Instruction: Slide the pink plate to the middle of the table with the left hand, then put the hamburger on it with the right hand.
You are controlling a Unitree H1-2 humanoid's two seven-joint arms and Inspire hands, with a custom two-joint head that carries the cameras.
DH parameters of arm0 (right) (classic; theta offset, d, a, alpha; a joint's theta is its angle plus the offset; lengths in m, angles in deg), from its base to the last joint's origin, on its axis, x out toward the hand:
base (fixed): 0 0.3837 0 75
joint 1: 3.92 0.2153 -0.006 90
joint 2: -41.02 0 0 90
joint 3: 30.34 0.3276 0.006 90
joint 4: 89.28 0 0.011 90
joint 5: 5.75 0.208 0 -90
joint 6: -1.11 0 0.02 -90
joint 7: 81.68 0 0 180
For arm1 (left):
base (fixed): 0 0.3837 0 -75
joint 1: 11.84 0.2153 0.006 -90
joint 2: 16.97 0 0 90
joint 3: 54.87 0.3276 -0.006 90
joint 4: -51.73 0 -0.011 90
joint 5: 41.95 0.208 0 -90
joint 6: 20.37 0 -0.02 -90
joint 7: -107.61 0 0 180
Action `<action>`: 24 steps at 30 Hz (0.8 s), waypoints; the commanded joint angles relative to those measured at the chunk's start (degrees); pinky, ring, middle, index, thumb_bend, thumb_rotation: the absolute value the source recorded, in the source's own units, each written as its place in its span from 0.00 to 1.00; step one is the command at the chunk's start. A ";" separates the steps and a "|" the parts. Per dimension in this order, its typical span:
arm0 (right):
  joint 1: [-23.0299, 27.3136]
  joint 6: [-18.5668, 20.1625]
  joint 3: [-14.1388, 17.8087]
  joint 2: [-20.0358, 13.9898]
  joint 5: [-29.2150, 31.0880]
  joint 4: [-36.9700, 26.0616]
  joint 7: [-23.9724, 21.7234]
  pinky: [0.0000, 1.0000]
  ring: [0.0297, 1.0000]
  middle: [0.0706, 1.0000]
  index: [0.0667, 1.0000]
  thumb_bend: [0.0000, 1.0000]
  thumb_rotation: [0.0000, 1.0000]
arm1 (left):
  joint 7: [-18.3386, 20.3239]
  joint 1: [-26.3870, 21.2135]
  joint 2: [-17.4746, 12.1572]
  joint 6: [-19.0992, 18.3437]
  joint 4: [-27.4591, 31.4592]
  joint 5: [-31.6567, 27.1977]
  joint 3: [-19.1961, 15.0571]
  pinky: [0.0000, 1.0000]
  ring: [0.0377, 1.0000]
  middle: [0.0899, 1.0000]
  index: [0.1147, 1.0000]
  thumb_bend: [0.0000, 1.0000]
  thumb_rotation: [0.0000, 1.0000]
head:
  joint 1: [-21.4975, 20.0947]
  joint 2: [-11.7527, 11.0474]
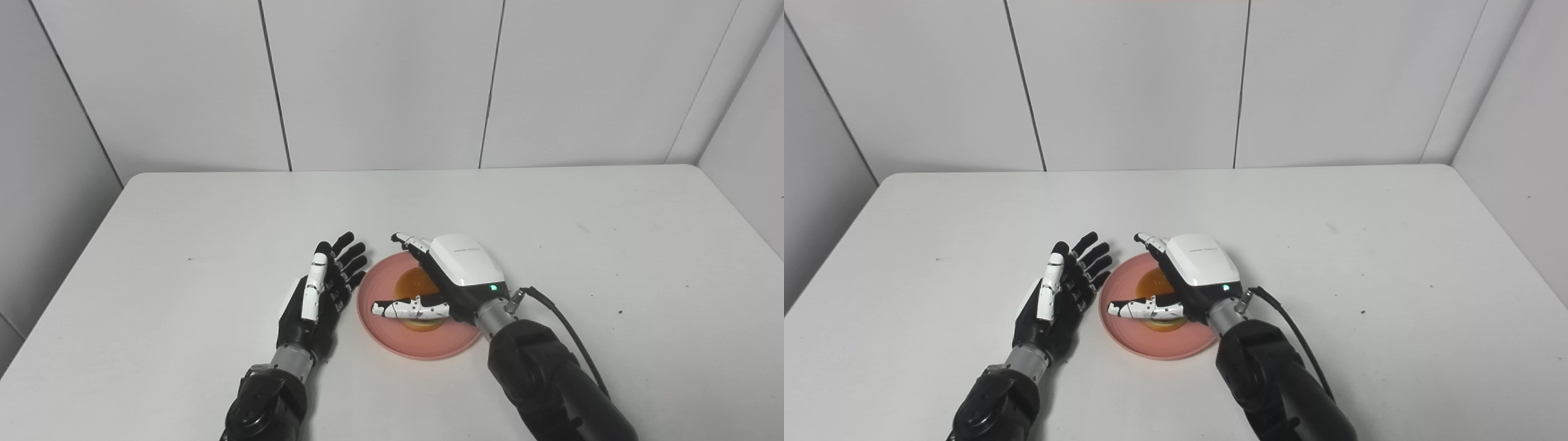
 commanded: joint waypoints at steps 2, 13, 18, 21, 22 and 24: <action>1.37 -2.20 1.05 0.28 -0.07 -2.76 1.40 0.55 0.67 0.85 0.89 0.91 0.93 | 0.06 -1.21 0.11 -0.96 0.47 -0.65 -0.05 0.92 0.90 0.88 0.86 0.57 1.00 | 0.01 0.06; -3.84 -6.85 10.05 0.61 10.38 -8.90 6.99 0.62 0.82 0.95 0.99 0.86 0.97 | -0.89 0.25 -0.55 0.15 3.75 1.63 0.62 0.90 0.88 0.87 0.86 0.57 1.00 | 0.43 0.16; -8.54 -10.33 15.82 1.65 19.15 -9.84 10.06 0.77 0.91 0.99 1.00 0.79 1.00 | -1.71 2.30 -1.44 1.03 6.59 4.16 0.66 0.90 0.88 0.87 0.86 0.58 1.00 | 0.00 0.31; -11.54 -13.20 18.76 2.66 23.51 -8.69 12.71 0.88 0.96 1.00 1.00 0.77 1.00 | -1.46 3.66 -2.49 1.81 8.46 5.48 0.88 0.92 0.91 0.91 0.90 0.59 1.00 | -0.41 0.39; -12.39 -14.54 19.48 2.76 24.90 -8.09 13.34 0.90 0.97 1.00 1.00 0.76 1.00 | -1.36 4.10 -2.87 2.00 9.08 5.93 1.02 0.93 0.92 0.92 0.91 0.60 1.00 | -0.45 0.39; -13.75 -16.77 20.42 2.94 26.68 -6.80 14.41 0.93 0.98 1.00 1.00 0.73 1.00 | -0.95 4.82 -3.65 2.59 9.82 6.45 1.26 0.94 0.94 0.94 0.93 0.61 1.00 | -0.66 0.42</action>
